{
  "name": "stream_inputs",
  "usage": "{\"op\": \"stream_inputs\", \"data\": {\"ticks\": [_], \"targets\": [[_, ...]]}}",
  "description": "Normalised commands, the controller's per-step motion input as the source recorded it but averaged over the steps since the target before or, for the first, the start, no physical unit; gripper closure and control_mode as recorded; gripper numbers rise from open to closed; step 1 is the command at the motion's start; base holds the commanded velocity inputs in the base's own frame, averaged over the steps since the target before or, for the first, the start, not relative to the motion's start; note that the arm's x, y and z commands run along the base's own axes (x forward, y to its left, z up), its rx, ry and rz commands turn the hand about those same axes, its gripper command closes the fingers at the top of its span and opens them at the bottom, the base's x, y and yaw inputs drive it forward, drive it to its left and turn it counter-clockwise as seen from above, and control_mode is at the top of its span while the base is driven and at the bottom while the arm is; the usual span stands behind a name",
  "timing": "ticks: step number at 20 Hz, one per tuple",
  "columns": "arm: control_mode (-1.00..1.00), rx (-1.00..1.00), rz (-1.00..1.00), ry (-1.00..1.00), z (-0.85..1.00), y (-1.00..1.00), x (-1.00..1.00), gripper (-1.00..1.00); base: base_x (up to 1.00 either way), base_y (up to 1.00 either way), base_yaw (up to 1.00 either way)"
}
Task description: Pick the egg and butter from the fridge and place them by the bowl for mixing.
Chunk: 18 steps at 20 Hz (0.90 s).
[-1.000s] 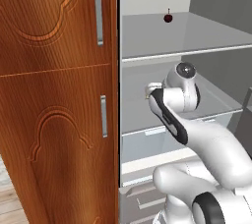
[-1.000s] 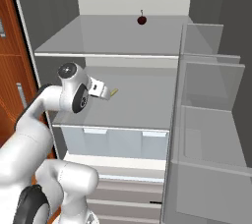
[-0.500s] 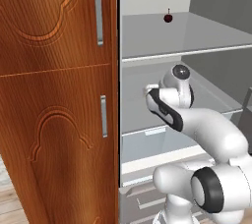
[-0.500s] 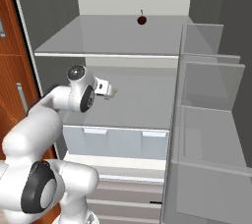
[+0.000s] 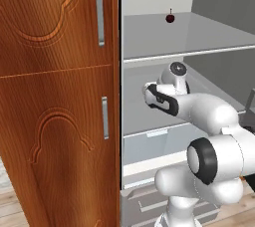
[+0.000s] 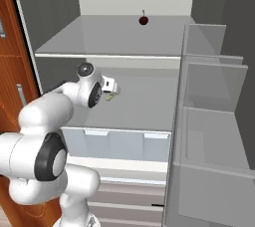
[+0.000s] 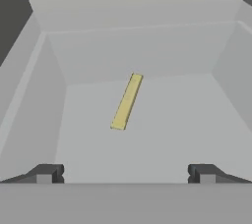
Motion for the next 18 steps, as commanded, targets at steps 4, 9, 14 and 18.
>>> {"op": "stream_inputs", "data": {"ticks": [4, 9, 14, 18], "targets": [[-1.0, 0.0, 0.0, 0.02, -0.23, 0.0, 0.27, -1.0, 0.0, 0.0, 0.0], [-1.0, 0.0, 0.0, 0.0, -0.22, 0.0, 0.29, -1.0, 0.0, 0.0, 0.0], [-1.0, 0.0, 0.0, 0.0, -0.25, -0.01, 0.28, -1.0, 0.0, 0.0, 0.0], [-1.0, 0.0, 0.0, 0.0, -0.25, -0.02, 0.29, -1.0, 0.0, 0.0, 0.0]]}}
